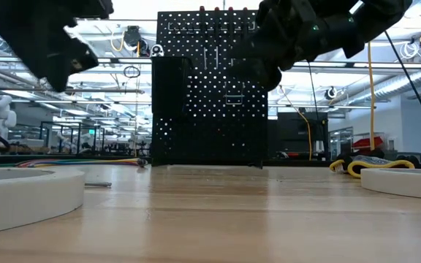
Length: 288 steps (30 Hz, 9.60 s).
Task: Hang tools onto peg board
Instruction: Hang the nut driver on the peg board
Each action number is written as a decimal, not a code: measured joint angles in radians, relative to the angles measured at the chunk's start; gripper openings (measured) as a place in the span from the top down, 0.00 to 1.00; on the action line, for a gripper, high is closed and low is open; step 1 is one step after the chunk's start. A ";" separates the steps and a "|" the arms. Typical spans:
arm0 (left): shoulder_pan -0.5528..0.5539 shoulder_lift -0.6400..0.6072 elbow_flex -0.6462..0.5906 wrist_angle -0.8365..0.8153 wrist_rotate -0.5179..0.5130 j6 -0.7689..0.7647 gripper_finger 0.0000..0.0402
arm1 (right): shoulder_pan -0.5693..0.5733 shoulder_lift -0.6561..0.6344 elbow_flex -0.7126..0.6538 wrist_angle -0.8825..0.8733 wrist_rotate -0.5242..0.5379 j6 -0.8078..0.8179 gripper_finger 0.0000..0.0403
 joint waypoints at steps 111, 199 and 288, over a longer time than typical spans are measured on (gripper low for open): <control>0.496 0.203 0.017 0.653 0.609 -0.317 0.97 | 0.040 -0.005 0.229 -0.426 -0.070 -0.242 0.45; 0.581 -0.303 -0.018 1.065 0.294 0.267 0.52 | -0.074 -0.118 0.230 0.298 -0.394 0.061 1.00; 0.560 -0.147 0.471 0.373 -0.339 0.202 0.91 | -0.207 -0.354 0.229 -0.227 0.075 0.020 0.45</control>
